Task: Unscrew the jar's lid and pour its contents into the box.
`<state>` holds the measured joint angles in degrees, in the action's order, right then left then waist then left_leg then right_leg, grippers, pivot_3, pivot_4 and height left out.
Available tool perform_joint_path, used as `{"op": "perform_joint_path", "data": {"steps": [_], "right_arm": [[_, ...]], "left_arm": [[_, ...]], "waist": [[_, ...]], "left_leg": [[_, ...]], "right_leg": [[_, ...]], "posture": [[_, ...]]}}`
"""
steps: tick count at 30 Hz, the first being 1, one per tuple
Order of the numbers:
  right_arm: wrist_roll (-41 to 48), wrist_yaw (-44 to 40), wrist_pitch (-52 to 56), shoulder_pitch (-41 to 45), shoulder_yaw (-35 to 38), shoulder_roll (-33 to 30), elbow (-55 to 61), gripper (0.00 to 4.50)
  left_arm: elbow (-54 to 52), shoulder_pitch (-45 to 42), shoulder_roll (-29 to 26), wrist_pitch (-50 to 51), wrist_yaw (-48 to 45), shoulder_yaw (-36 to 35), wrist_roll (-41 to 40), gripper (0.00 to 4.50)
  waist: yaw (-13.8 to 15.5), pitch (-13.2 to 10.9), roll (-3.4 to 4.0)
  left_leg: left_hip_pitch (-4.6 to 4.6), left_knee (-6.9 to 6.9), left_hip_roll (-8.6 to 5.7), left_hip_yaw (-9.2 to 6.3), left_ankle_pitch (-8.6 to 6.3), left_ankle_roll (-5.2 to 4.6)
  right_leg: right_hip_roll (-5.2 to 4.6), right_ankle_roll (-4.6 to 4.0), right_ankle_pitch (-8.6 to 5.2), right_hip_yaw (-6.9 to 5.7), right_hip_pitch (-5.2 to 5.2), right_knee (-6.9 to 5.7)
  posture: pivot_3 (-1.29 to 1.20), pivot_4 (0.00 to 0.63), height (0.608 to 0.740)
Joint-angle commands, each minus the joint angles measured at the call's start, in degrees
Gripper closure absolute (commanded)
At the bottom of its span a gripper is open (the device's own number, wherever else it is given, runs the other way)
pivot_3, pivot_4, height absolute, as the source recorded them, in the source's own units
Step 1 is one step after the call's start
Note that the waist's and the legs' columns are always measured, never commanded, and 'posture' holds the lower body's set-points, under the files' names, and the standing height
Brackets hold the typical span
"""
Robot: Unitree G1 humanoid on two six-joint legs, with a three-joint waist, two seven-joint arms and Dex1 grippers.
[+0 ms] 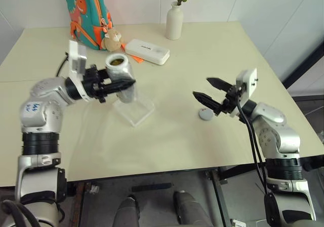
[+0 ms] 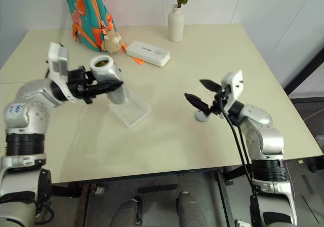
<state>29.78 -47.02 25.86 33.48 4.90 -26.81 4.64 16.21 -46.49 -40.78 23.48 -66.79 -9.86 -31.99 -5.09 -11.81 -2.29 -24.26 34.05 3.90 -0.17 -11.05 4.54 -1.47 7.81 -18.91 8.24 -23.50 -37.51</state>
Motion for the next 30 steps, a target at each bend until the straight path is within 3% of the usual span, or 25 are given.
{"op": "perform_joint_path", "data": {"steps": [1, 6, 11, 20, 23, 30], "right_arm": [[1.0, -0.4, 4.3, 2.3, -4.4, -0.2, 6.4, 0.03], [0.2, -2.3, 4.9, 3.9, -8.4, -0.8, 9.9, 0.03], [-0.7, -4.6, 4.8, 2.3, -10.2, -3.0, 12.1, 0.03], [-0.8, -2.4, 4.9, -0.2, -8.7, -3.1, 12.6, 0.03], [-1.2, -1.5, 4.7, -1.0, -8.5, -3.2, 12.5, 0.03], [-1.6, 0.2, 4.8, -2.2, -7.8, -2.6, 12.6, 0.03]], "left_arm": [[8.7, -3.2, -4.2, -4.2, 0.7, -0.5, 5.4, 2.53], [18.3, -5.1, -6.3, -12.0, 1.7, 0.6, 11.6, 2.53], [20.5, -4.4, -5.0, -15.3, 6.9, -0.1, 14.6, 2.53], [12.9, -1.6, -2.8, -21.8, 13.8, 3.6, 21.4, 2.53], [11.5, -2.0, -2.4, -31.2, 20.0, 5.9, 28.1, 2.53], [14.6, -2.7, -5.3, -59.9, 41.2, 14.6, 52.7, 2.53]], "waist": [[0.2, 0.0, 0.00], [0.7, 0.0, 0.00], [1.6, 0.0, 0.00], [1.9, 0.0, -0.01], [1.9, 0.0, -0.01], [2.0, 0.0, -0.01]], "left_leg": [[0.00, 0.00, 0.00, 0.00, 0.00, 0.00], [-0.16, -0.01, 0.00, 0.02, -0.02, -0.02], [-0.40, -0.01, 0.00, 0.01, -0.02, -0.02], [-0.38, 0.07, 0.00, 0.01, -0.02, -0.01], [-0.38, 0.07, 0.00, 0.01, -0.02, -0.01], [-0.37, 0.11, 0.00, 0.04, -0.02, -0.01]], "right_leg": [[0.00, -0.01, 0.00, 0.00, 0.01, 0.01], [-0.02, -0.05, -0.04, -0.01, -0.03, 0.13], [-0.02, -0.04, -0.04, -0.03, -0.24, 0.14], [-0.02, -0.03, -0.04, -0.03, -0.22, 0.08], [-0.02, -0.03, -0.04, -0.02, -0.22, 0.07], [-0.03, -0.01, -0.02, 0.01, -0.21, 0.07]], "posture": [[0.00, 0.150, 0.740], [0.00, 0.150, 0.740], [0.00, 0.150, 0.740], [0.00, 0.150, 0.740], [0.00, 0.150, 0.740], [0.00, 0.150, 0.740]]}}
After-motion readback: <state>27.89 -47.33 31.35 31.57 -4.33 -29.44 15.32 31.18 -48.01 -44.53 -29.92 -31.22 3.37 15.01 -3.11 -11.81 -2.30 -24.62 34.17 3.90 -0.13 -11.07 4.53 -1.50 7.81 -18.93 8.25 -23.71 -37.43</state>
